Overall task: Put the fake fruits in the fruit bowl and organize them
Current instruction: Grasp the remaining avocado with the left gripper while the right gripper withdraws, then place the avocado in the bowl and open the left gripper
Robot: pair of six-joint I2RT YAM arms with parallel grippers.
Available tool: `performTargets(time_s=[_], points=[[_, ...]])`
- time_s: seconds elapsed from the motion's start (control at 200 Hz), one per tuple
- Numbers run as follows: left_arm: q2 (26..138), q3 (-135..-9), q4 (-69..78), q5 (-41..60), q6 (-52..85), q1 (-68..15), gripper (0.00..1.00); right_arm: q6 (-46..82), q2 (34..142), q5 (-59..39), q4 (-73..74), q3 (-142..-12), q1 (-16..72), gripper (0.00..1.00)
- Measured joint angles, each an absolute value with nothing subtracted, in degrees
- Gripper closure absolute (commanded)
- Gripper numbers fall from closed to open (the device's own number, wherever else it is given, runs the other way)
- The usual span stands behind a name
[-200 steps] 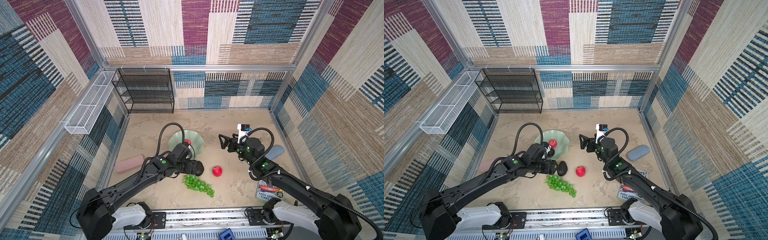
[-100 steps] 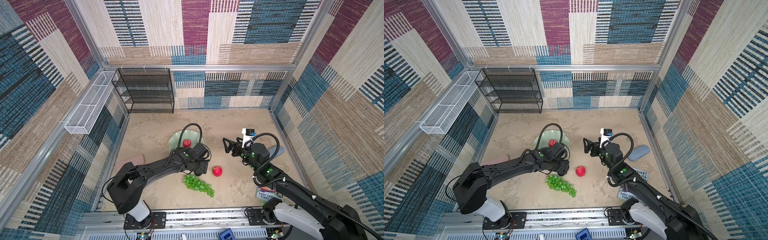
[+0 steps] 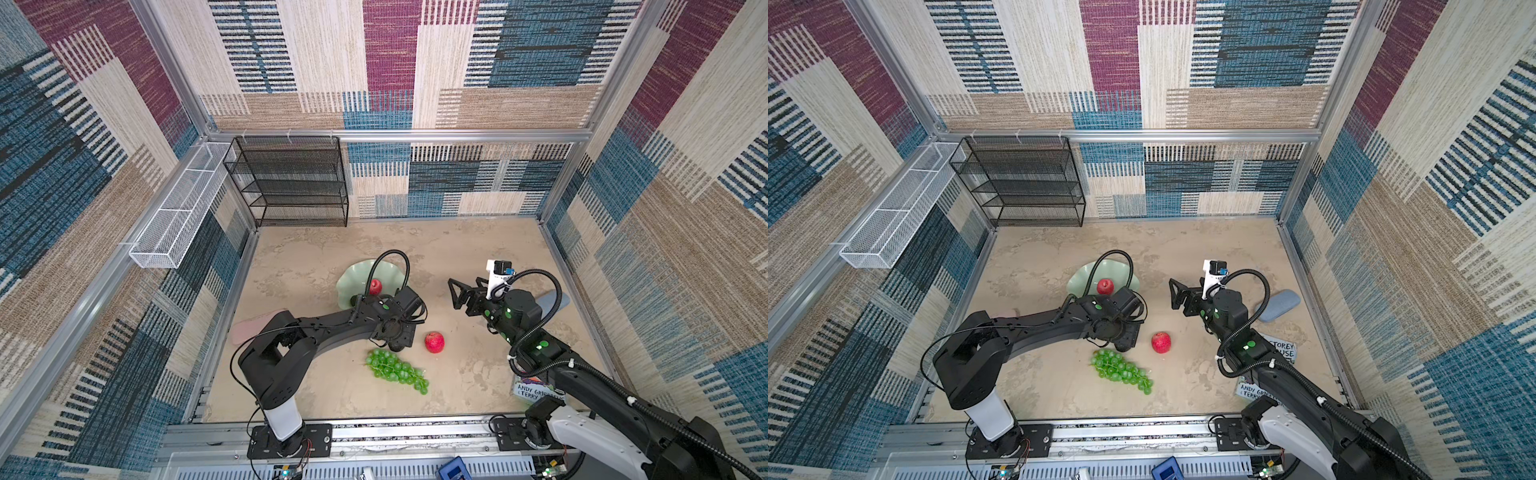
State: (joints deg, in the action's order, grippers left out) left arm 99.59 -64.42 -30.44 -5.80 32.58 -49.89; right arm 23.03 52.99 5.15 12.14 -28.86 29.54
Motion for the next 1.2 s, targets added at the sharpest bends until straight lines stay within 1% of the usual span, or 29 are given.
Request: performTargets(time_s=[0.105,0.195,0.326,0.396,0.526,0.626,0.736,0.816,0.882,0.972,1.197], points=[[99.5,-65.06,-30.28,-5.78,32.01,-49.91,0.46,23.03,53.04,5.15,12.14,-28.86,29.54,0.0],[99.24,-65.47,-30.24,-5.67,31.27,-50.0,0.48,22.92,53.23,5.17,12.14,-28.86,29.5,0.0],[97.34,-65.56,-30.35,-5.04,30.48,-49.98,0.5,22.83,53.3,5.17,12.14,-28.86,29.47,0.0],[93.97,-65.12,-30.26,-4.08,30.2,-50.0,0.5,22.83,53.3,5.17,12.14,-28.86,29.45,0.0],[83.5,-63.44,-30.48,-4.73,29.08,-49.52,0.49,22.83,53.3,5.15,12.12,-28.86,29.43,0.0],[76.49,-63.68,-31.24,-7.25,26.65,-45.69,0.48,22.83,53.34,5.1,12.12,-28.86,29.43,0.0],[73.73,-64.29,-32.51,-8.67,24.14,-38.44,0.48,22.85,54.15,5.06,12.19,-28.88,29.39,0.0],[74.3,-64.38,-32.51,-8.6,22.83,-32.29,0.48,22.87,55.02,4.86,12.12,-29.23,29.39,0.0],[76.58,-65.12,-32.53,-8.58,22.33,-29.28,0.48,22.87,55.22,4.45,12.14,-29.52,29.39,0.0],[81.62,-67.24,-32.27,-6.7,21.74,-27.62,0.49,22.87,55.2,4.29,12.14,-29.54,29.39,0.0],[92.68,-73.95,-31.97,-7.16,20.53,-25.85,0.49,23.09,54.11,3.33,11.57,-29.76,29.39,0.0]])
